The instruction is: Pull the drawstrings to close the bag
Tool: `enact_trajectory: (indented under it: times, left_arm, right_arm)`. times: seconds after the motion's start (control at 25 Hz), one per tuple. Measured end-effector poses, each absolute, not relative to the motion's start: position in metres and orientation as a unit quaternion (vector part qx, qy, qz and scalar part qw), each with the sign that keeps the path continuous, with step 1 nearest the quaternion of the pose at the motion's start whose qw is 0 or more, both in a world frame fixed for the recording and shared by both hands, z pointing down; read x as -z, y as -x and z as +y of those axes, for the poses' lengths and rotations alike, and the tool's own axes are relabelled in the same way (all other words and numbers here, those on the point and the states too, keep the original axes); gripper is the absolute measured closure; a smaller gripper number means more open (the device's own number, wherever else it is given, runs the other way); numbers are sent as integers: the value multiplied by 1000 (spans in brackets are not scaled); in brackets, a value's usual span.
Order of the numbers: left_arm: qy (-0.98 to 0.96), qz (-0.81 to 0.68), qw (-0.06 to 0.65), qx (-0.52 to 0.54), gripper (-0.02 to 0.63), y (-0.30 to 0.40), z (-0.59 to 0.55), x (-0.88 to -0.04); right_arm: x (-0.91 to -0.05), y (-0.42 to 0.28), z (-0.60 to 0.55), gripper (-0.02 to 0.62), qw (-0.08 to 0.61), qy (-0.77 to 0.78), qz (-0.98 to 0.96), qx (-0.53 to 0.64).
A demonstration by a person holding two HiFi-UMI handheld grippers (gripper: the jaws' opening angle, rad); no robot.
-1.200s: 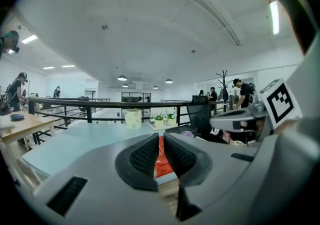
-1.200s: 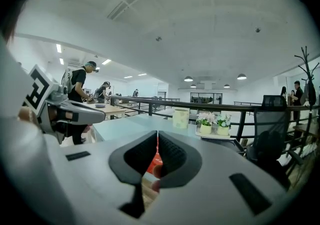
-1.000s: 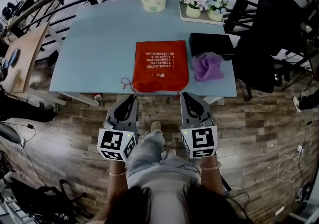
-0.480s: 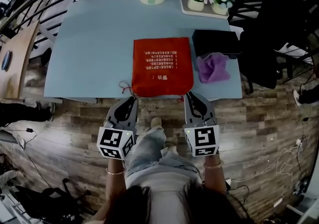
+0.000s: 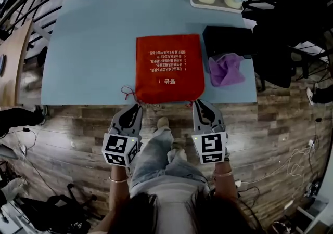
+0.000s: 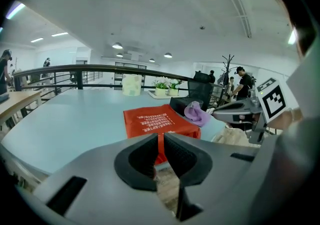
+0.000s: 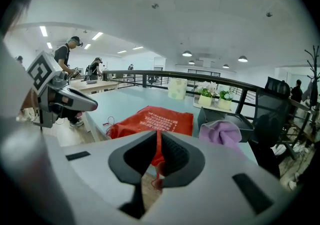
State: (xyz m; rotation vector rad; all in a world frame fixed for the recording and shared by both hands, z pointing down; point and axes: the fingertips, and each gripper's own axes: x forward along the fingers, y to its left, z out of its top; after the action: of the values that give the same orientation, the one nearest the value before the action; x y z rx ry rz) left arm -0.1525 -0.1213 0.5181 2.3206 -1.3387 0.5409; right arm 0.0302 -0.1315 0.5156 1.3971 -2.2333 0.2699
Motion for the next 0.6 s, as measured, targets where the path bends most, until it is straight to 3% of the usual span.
enact_trajectory:
  times: [0.6]
  left_arm:
    - [-820, -461, 222, -256, 541, 161, -128, -570]
  right_arm:
    - [-569, -34, -133, 568, 297, -504, -799, -137]
